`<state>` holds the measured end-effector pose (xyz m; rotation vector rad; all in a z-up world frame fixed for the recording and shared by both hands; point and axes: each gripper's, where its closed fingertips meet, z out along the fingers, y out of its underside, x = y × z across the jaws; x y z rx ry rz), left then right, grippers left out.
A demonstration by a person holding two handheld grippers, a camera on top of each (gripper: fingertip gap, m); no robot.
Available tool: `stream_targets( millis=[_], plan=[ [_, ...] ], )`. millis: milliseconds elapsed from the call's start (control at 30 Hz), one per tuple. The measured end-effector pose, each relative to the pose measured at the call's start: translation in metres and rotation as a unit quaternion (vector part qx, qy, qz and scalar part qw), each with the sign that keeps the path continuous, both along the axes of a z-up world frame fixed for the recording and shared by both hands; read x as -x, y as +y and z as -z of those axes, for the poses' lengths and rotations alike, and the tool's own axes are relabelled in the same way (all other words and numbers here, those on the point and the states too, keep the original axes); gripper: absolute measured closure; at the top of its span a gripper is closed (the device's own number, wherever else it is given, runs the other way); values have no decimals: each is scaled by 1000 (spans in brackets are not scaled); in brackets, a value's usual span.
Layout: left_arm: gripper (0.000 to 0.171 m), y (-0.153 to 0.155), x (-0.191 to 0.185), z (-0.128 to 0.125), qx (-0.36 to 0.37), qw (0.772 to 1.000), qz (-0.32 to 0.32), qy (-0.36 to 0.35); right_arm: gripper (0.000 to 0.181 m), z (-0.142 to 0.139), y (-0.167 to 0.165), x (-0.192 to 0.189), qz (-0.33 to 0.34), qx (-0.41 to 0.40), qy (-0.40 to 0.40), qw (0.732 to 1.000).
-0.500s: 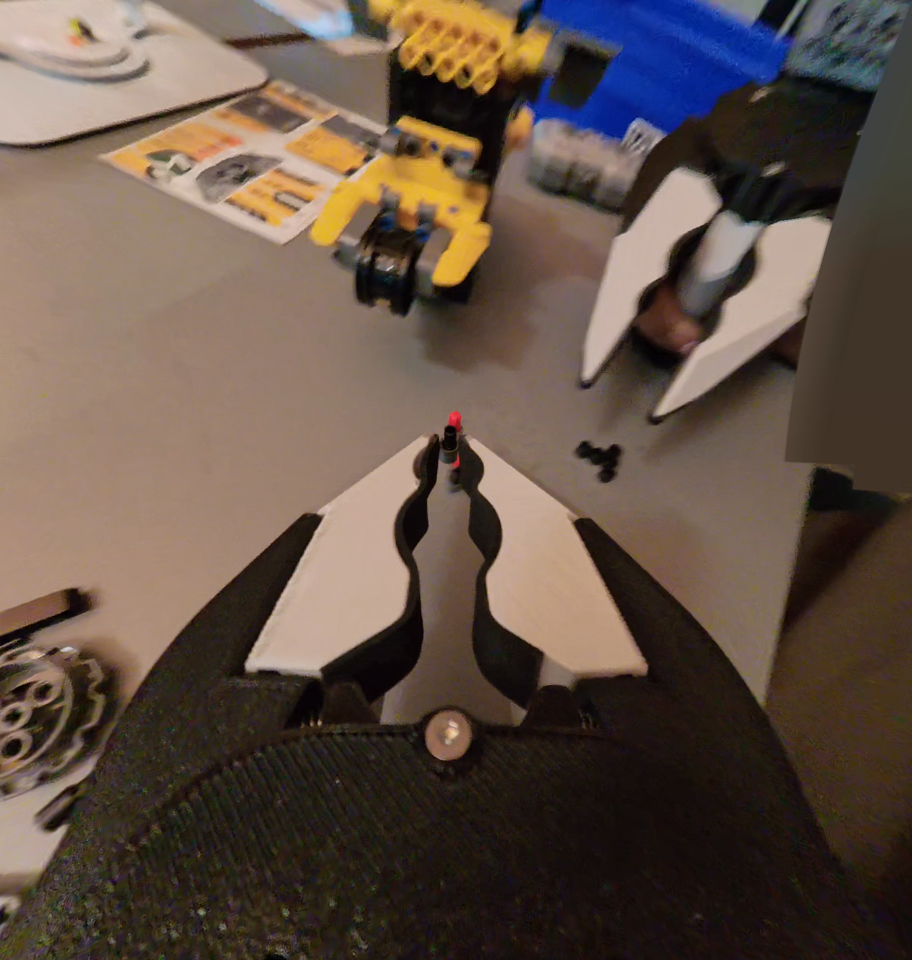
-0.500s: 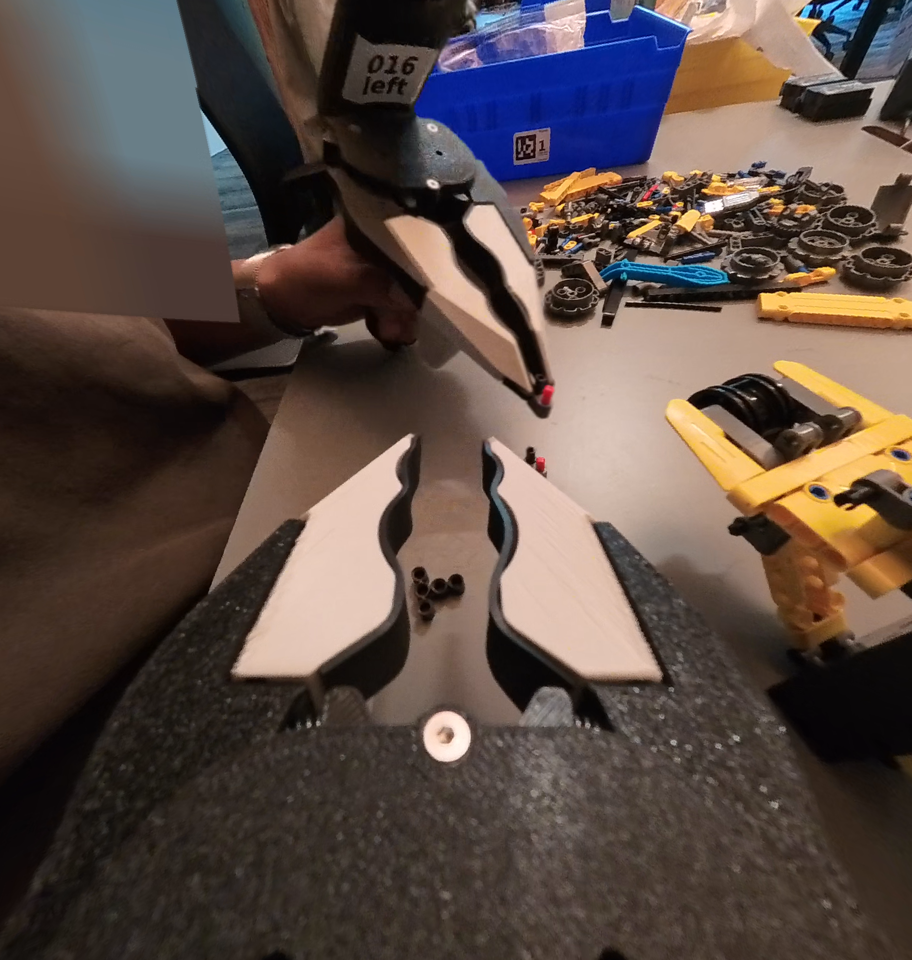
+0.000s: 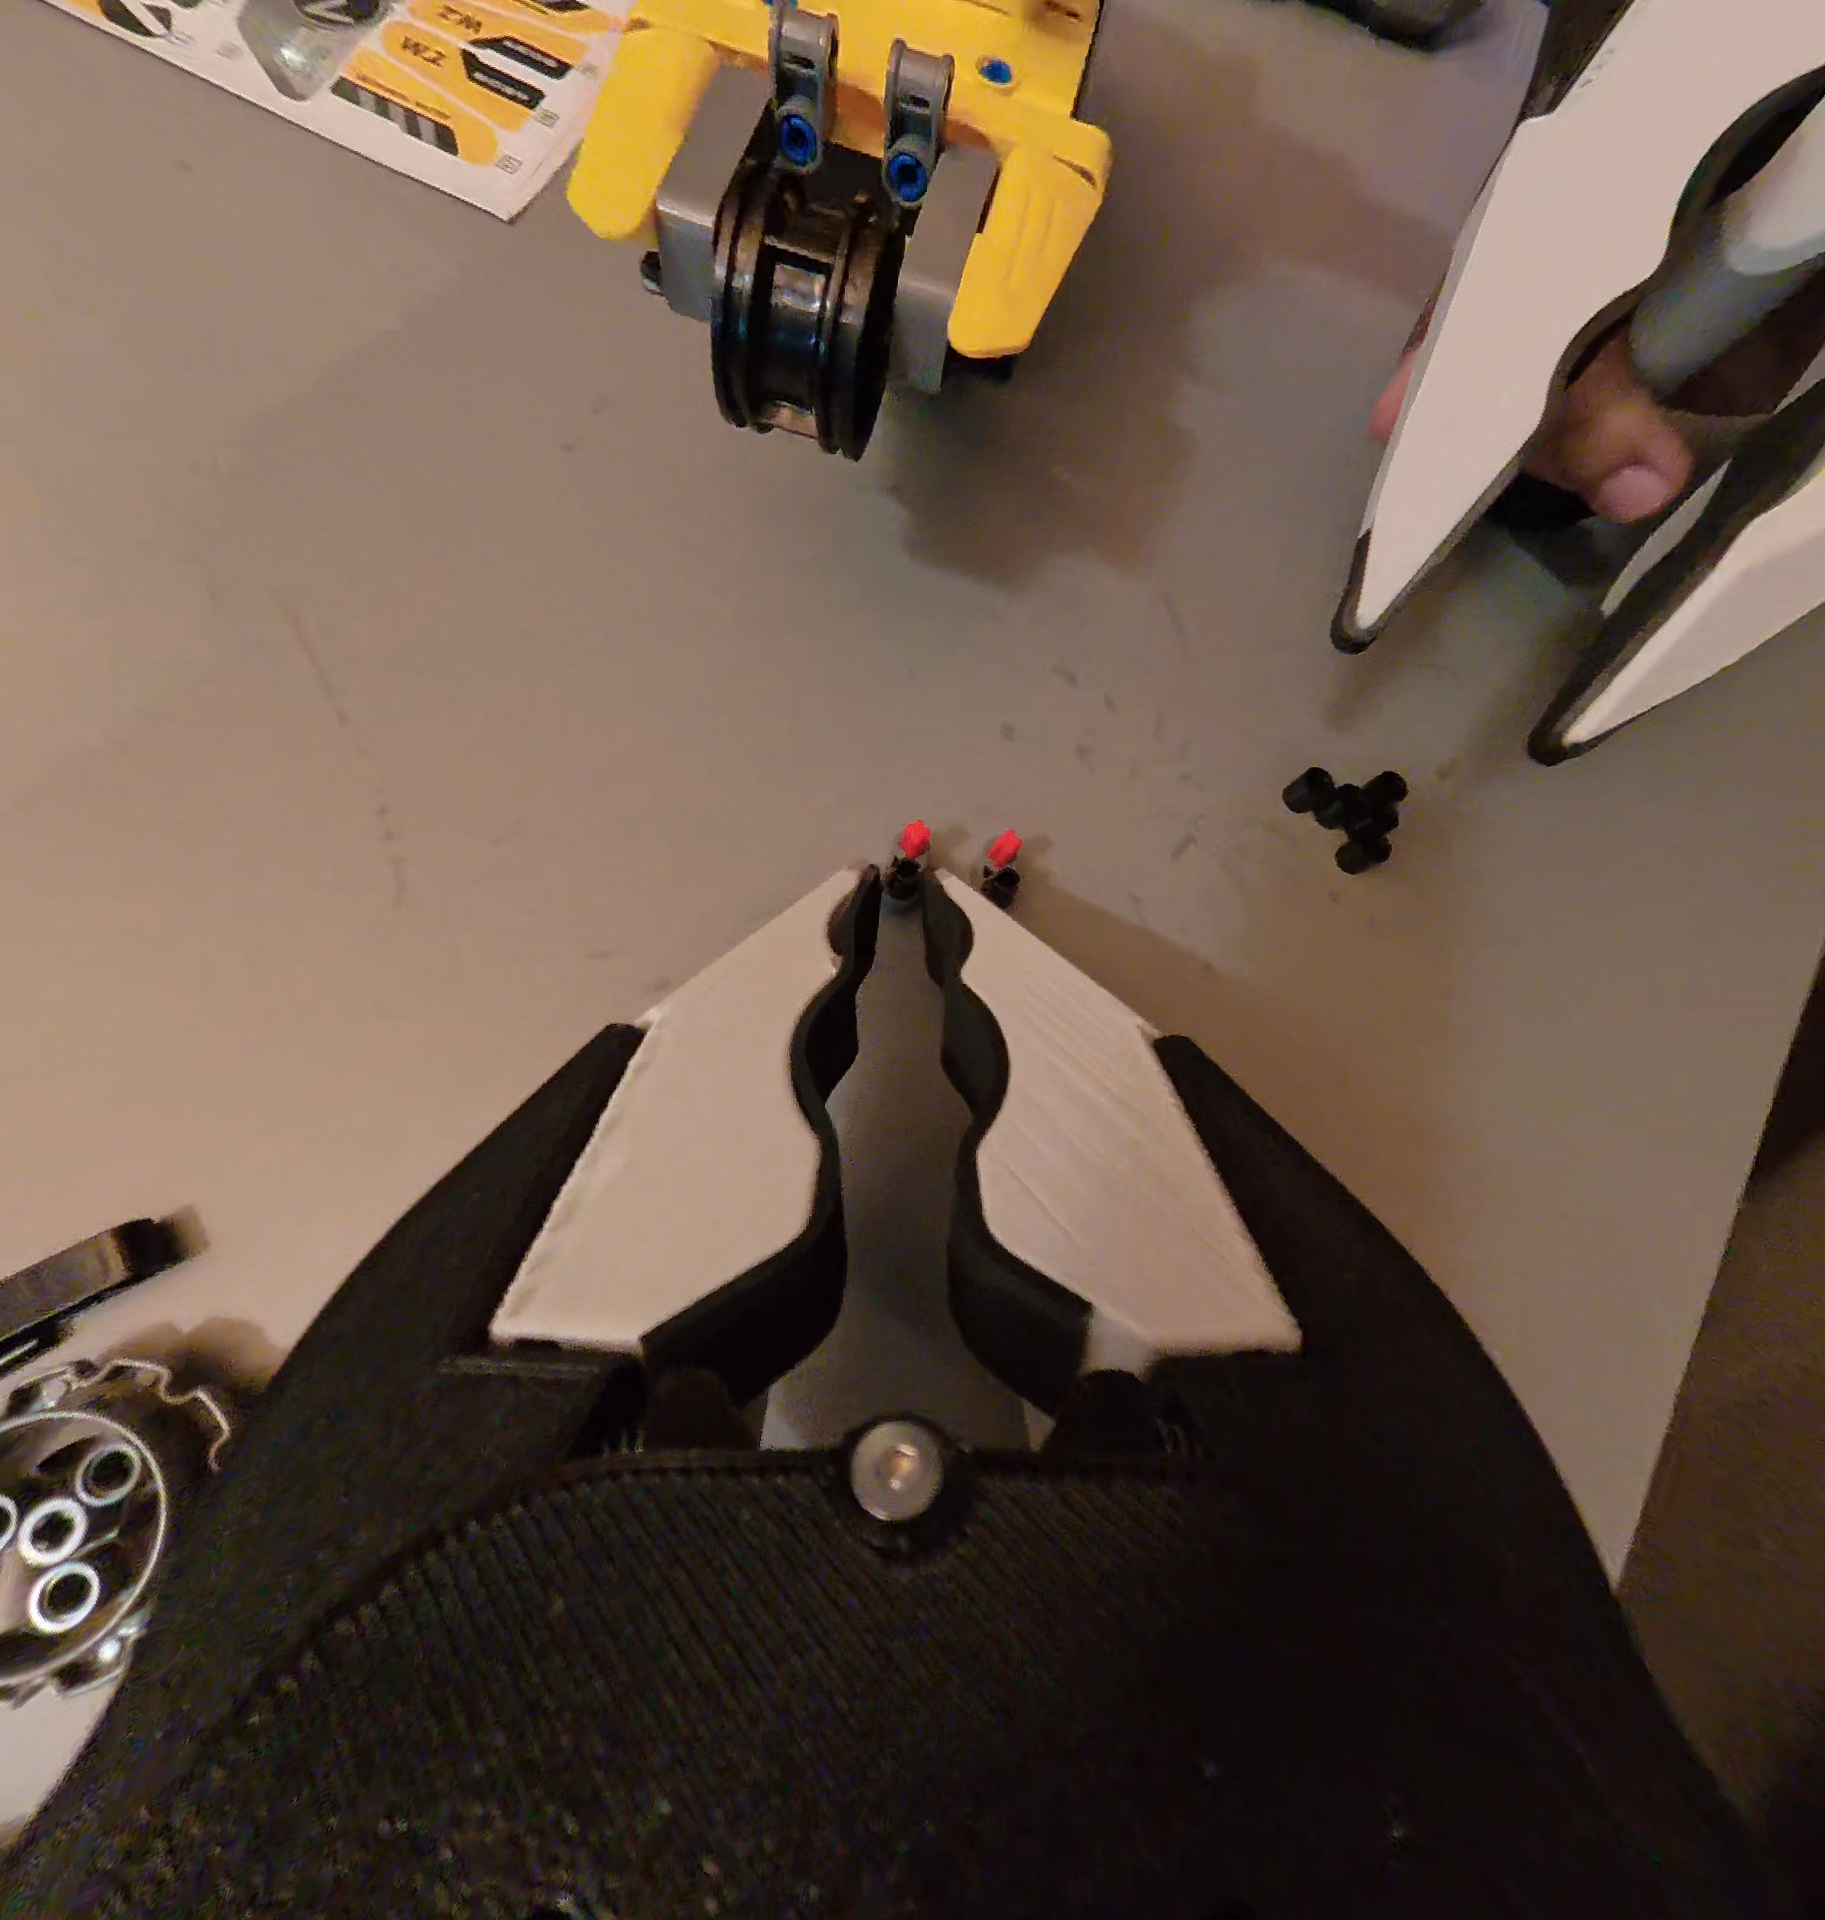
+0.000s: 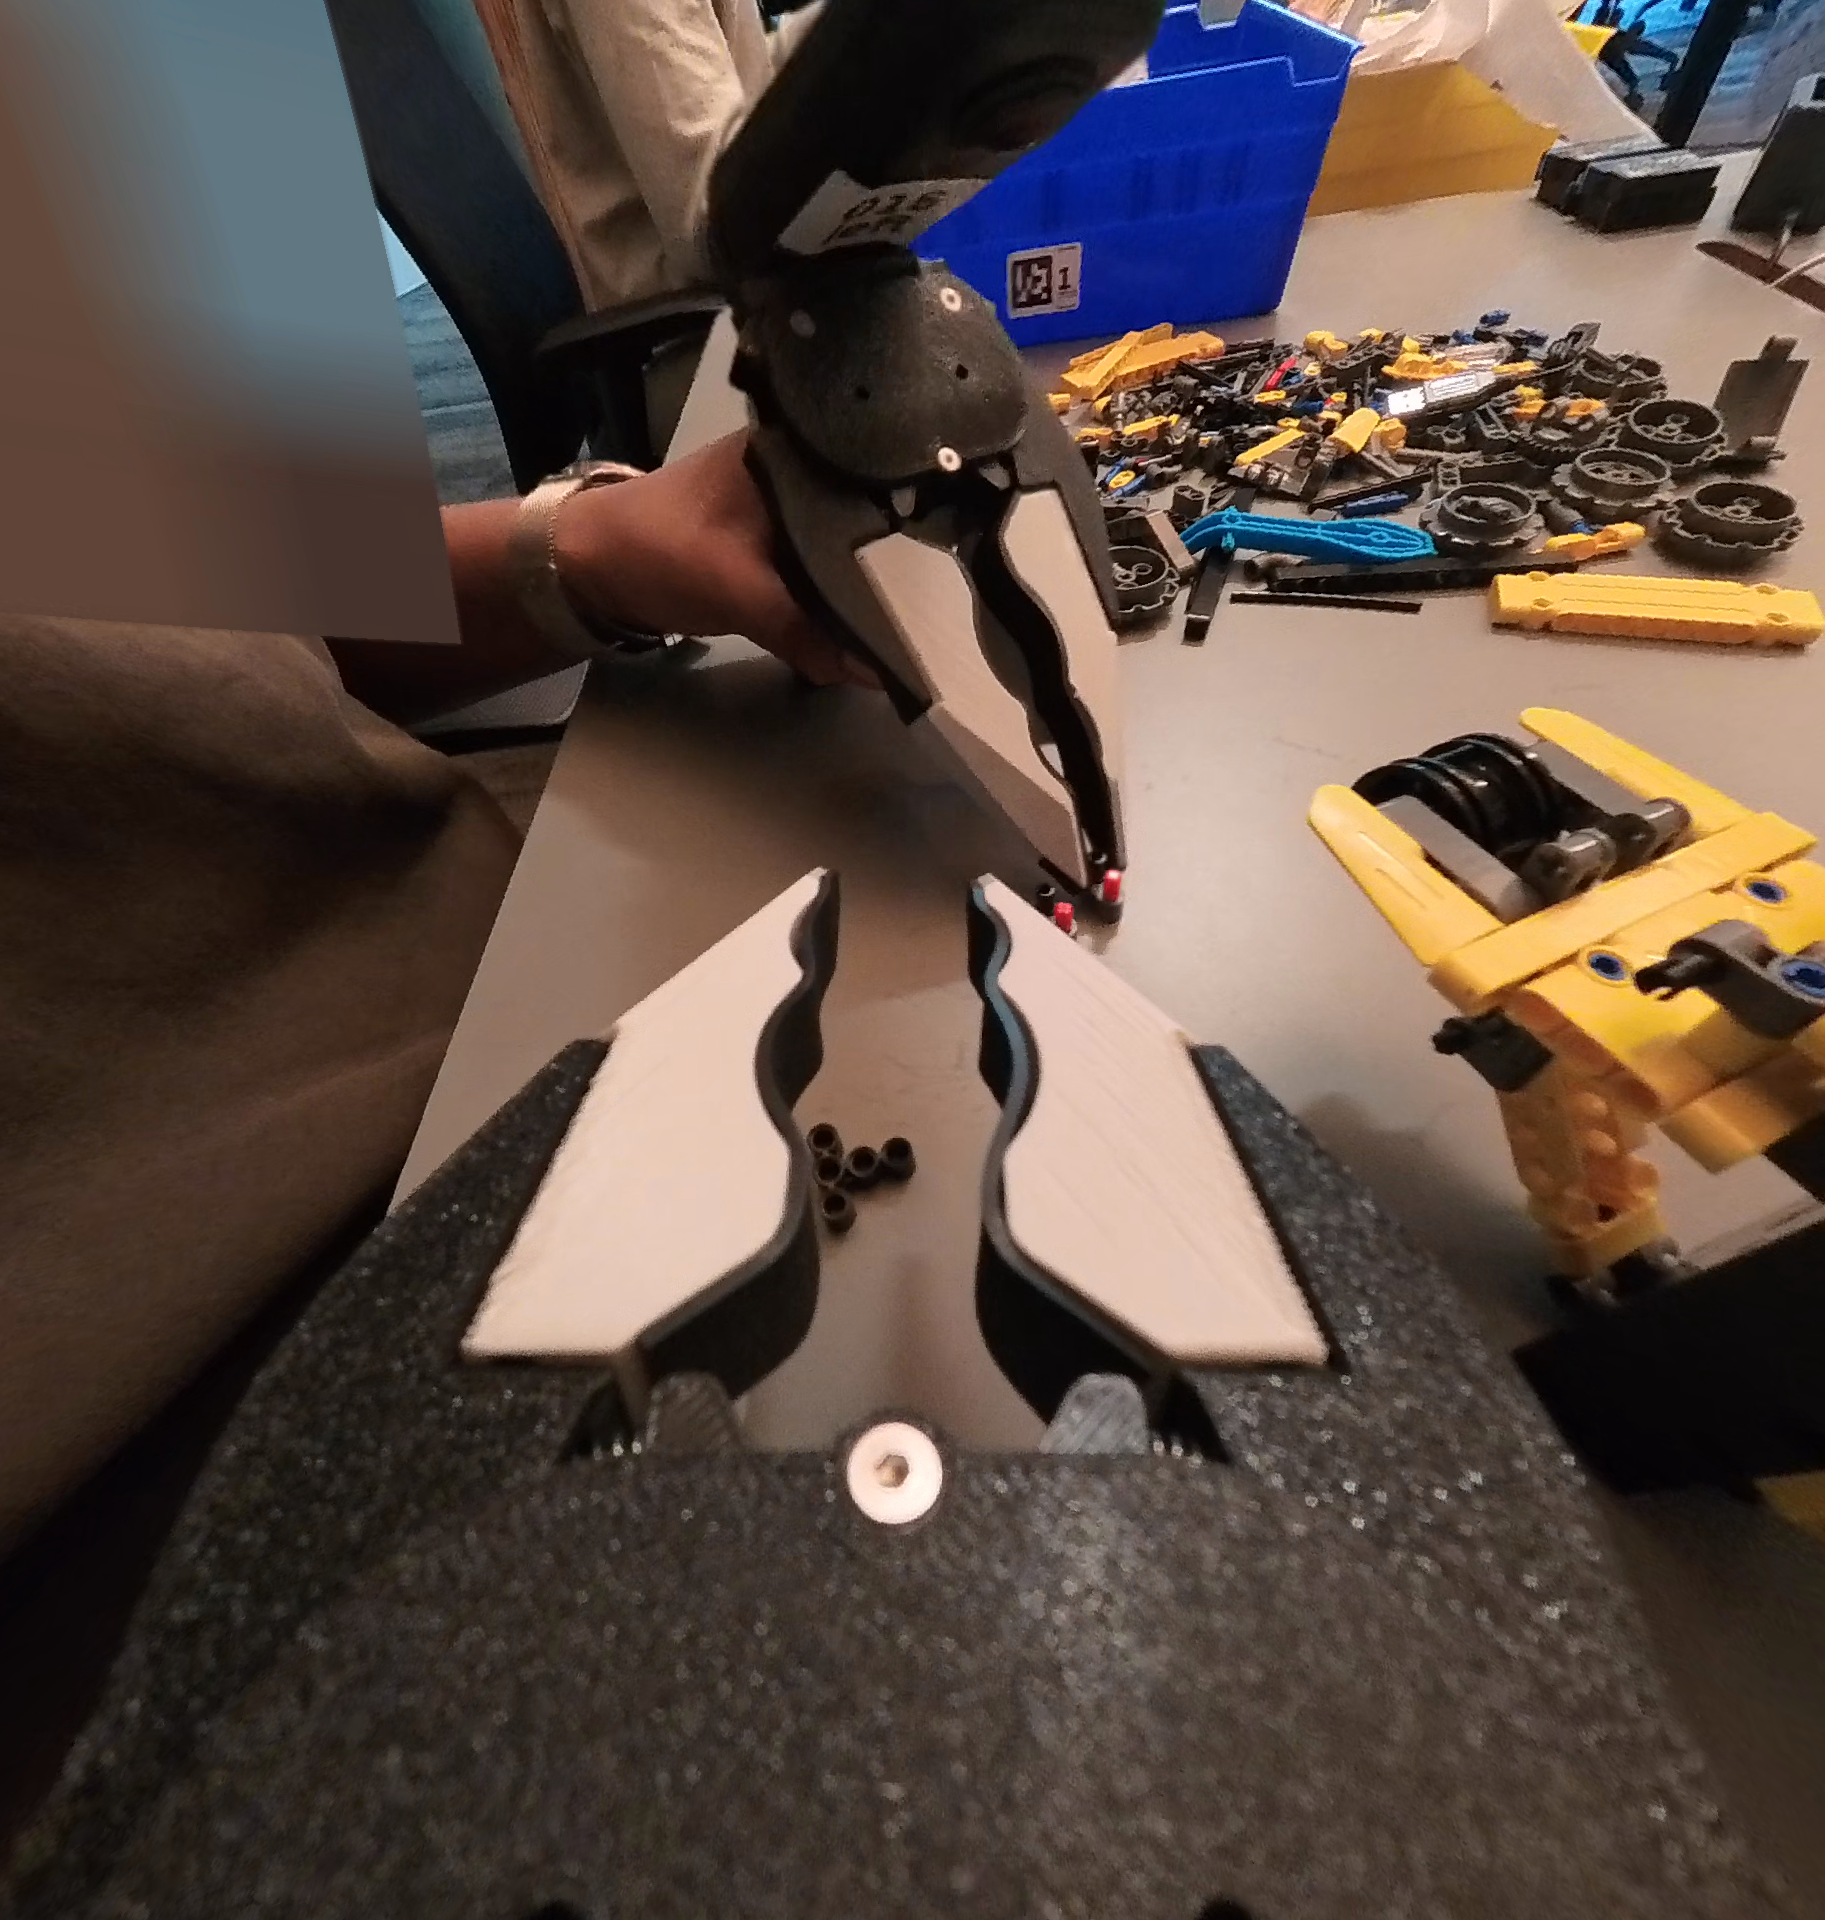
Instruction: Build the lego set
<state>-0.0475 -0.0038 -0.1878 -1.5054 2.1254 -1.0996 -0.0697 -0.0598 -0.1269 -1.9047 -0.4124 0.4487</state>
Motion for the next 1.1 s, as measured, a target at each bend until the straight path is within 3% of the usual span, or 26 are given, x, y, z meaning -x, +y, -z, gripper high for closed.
stream_targets(
  millis=[100,233,367,467,600,800,900,1100],
  plan=[
    [150,-2,0,-3,22,1000,16,1,157,-1,0,-2,3,-2,4,1000],
    [150,2,-3,-26,41,998,26,-29,157,-4,0,-9,14,-6,7,1000],
    [150,4,-16,-64,38,993,48,-103,157,-7,-1,-15,25,-13,8,1000],
    [156,-6,-25,-79,23,985,78,-153,157,-10,0,-19,32,-20,10,999],
    [160,-16,-21,-75,3,979,95,-178,156,-9,1,-24,41,-21,9,999],
    [143,22,-21,-72,-24,978,37,-203,148,-4,5,-29,50,-4,32,998],
    [141,35,-23,-73,-2,980,13,-199,147,-5,5,-29,53,-7,32,998],
    [138,32,-24,-67,32,983,17,-179,145,-3,5,-28,53,-7,21,998]
  ],
)
